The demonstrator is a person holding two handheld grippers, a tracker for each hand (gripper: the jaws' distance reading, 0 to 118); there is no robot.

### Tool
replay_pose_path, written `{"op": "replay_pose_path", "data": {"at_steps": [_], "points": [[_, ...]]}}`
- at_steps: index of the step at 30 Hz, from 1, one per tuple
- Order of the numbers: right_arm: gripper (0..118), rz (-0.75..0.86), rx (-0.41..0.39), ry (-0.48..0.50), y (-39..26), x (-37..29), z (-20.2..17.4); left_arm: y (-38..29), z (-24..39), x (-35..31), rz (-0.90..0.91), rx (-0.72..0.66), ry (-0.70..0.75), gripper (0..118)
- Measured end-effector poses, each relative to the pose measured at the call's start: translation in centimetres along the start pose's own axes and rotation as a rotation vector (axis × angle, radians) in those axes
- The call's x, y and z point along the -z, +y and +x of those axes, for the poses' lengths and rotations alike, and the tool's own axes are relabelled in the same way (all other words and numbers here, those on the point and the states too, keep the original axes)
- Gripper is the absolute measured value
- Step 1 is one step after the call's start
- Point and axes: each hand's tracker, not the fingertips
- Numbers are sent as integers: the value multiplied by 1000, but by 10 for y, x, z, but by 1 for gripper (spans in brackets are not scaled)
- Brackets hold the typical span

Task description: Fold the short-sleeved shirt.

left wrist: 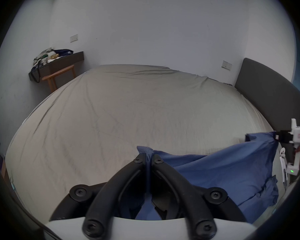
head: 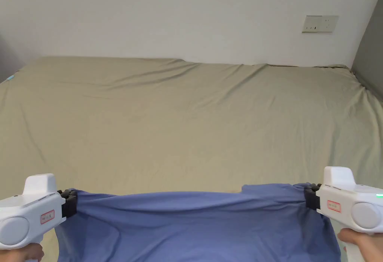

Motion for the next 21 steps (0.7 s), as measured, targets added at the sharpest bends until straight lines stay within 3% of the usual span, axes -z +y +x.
{"op": "replay_pose_path", "data": {"at_steps": [9,16,19,21], "points": [[4,36,88,105,-84,-139,-4,-61,-26,-71,-13,-104,3,4],[4,-54,165,85,-171,-165,-16,-143,-36,-91,-142,-104,34,4],[4,-114,246,62,-201,-155,-6,-172,-37,-91,-194,-103,47,4],[4,-134,245,37,-216,-149,-8,-187,-45,-79,-221,-109,64,4]]}}
